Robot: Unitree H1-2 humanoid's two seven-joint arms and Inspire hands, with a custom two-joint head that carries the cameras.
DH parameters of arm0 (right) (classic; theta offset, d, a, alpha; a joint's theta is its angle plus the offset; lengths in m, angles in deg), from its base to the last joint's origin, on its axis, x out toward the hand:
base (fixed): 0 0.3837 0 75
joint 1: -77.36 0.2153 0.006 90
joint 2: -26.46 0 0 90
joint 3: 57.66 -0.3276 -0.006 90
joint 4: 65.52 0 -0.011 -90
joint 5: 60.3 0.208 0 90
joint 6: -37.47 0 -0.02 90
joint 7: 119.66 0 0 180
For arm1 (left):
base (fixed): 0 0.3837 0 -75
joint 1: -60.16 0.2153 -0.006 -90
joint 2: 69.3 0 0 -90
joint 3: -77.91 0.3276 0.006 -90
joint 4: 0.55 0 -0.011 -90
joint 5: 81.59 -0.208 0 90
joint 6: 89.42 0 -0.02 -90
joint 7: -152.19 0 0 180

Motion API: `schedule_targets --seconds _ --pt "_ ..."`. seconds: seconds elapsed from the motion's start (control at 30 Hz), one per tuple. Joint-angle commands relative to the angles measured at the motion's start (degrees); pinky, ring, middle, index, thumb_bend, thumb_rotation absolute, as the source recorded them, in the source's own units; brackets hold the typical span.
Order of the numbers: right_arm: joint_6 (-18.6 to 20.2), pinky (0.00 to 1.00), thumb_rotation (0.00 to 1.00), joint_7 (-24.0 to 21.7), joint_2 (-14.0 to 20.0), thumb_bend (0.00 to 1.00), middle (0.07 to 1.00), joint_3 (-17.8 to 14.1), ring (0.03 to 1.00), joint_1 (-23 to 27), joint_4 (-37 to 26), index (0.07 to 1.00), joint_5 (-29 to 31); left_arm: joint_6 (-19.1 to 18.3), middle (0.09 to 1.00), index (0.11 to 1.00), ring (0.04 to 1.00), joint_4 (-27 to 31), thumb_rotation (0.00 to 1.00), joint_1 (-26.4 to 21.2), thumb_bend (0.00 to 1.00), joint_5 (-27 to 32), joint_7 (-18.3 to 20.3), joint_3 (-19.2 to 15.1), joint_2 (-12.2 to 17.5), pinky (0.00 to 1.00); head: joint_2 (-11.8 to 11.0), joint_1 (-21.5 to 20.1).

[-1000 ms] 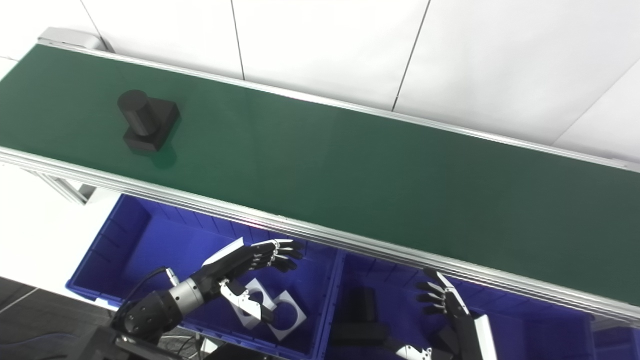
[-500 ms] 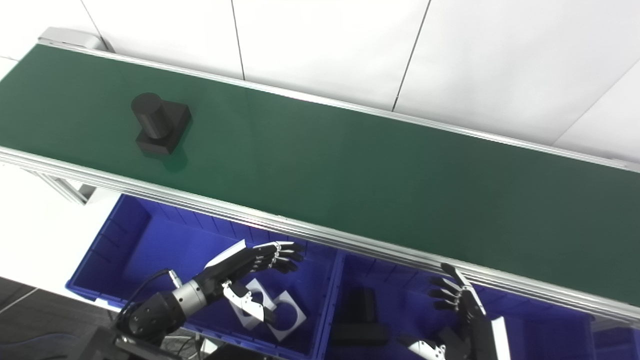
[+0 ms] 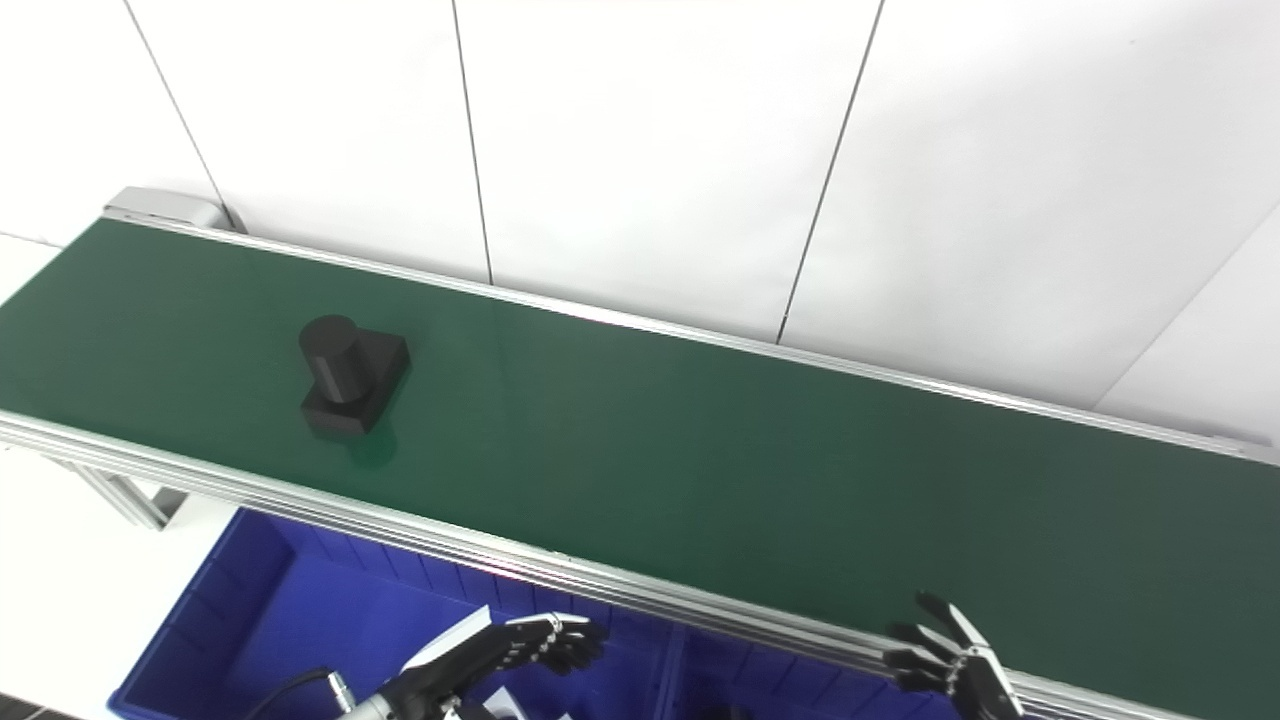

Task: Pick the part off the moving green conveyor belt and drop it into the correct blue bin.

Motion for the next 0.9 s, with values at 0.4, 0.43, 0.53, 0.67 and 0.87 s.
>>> schedule_targets --seconds 0.4,0.43,0.53,0.67,0.87 --pt "-2.12 0.56 0.32 -1.71 -1.92 0.89 0.725 -0.66 0.639 4.95 -6.75 0.85 -1.39 2.31 0.798 0.817 0.763 3.18 0.21 -0.37 1.0 -0.87 -13.92 9.49 6.64 0.72 1.32 0.25" --pt "-1.43 0.56 0.31 -1.89 -2.39 0.88 0.724 -0.59 0.638 5.54 -7.3 0.848 -2.06 2.31 0.8 0.815 0.77 3.06 0.22 -0.52 1.0 -1.22 -14.33 9.76 6.69 0.73 1.32 0.25" --pt "1.16 0.54 0.31 -2.62 -3.94 0.88 0.72 -0.13 0.632 7.73 -8.63 0.846 -3.67 2.31 0.79 0.811 0.763 2.46 0.21 -1.16 1.0 -1.65 -15.93 10.79 6.64 0.72 1.29 0.7" --pt "5.69 0.54 0.31 -4.31 -5.18 0.85 0.727 0.56 0.644 10.79 -10.36 0.855 -5.96 2.31 0.777 0.812 0.746 1.78 0.21 -1.86 1.0 -2.36 -18.8 12.17 6.65 0.71 1.38 0.98" --pt "12.99 0.54 0.25 -6.71 -6.91 0.83 0.74 1.83 0.668 15.84 -11.93 0.869 -9.34 2.31 0.781 0.809 0.753 1.87 0.22 -2.22 1.0 -2.32 -20.7 13.42 7.08 0.72 1.83 0.68"
